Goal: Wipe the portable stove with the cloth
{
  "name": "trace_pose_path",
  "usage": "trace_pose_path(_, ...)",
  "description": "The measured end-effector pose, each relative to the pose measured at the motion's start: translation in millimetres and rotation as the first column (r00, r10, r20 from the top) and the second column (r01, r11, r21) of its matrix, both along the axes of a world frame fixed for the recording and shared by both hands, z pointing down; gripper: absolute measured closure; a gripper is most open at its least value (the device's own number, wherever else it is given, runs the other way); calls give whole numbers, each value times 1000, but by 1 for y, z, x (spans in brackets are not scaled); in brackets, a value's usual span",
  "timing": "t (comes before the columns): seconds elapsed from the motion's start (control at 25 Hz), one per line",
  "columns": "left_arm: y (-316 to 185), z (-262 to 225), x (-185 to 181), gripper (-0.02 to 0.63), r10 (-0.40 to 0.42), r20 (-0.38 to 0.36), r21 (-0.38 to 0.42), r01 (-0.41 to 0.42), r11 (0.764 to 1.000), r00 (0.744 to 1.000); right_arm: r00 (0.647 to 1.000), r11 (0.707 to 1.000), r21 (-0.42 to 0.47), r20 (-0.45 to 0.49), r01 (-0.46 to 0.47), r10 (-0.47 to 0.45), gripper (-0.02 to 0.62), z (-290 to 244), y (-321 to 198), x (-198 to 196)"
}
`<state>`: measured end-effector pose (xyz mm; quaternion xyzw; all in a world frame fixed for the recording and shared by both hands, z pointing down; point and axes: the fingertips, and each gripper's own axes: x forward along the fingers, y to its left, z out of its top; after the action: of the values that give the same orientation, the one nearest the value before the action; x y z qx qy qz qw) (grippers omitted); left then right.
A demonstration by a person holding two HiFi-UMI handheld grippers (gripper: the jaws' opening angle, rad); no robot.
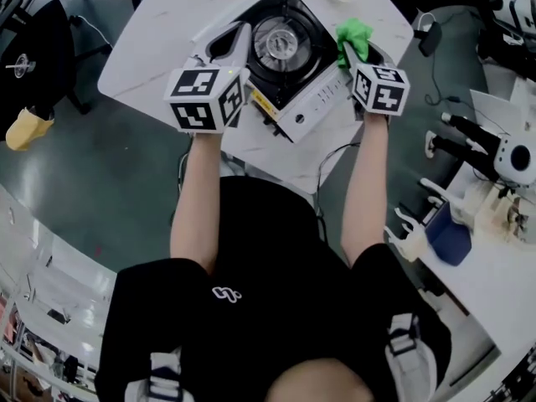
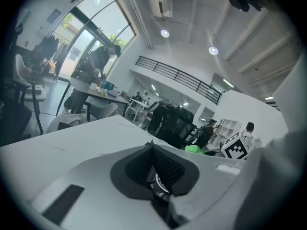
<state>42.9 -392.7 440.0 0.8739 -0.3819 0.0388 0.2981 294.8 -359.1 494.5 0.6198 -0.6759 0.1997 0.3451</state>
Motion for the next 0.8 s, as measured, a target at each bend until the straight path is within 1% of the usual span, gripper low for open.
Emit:
trace_pose_path(0.12, -3, -3, -4, 611, -35, -18, 1, 35, 999, 999, 990, 991, -55, -67, 123, -127, 462, 4, -9, -11)
trace_pose_path(0.24, -7, 1, -11, 611, -64, -29, -4, 64, 998, 998, 972, 981, -43, -133, 190, -194, 462, -5, -26, -23)
trace_pose_path(0.32, -5, 5, -16, 611, -78, -31, -12, 78, 997, 996, 963, 972, -36, -130, 233, -236, 462, -11, -36, -36)
trace_pose_path(0.48, -4, 9, -26, 611, -99, -26, -21, 99, 995, 995, 936, 940, -87, -98, 331, -339, 462, 4, -48, -69)
trace_pose_path(0.52, -3, 9, -28, 611, -102, -25, -22, 101, 995, 994, 932, 934, -97, -93, 343, -351, 462, 8, -50, -76)
trace_pose_path(0.6, -2, 11, -32, 611, -107, -24, -24, 106, 994, 994, 929, 932, -89, -89, 352, -359, 462, 14, -56, -86)
trace_pose_path(0.8, -3, 12, -44, 611, -123, -25, -26, 122, 992, 992, 941, 945, -53, -83, 323, -327, 462, 12, -76, -95)
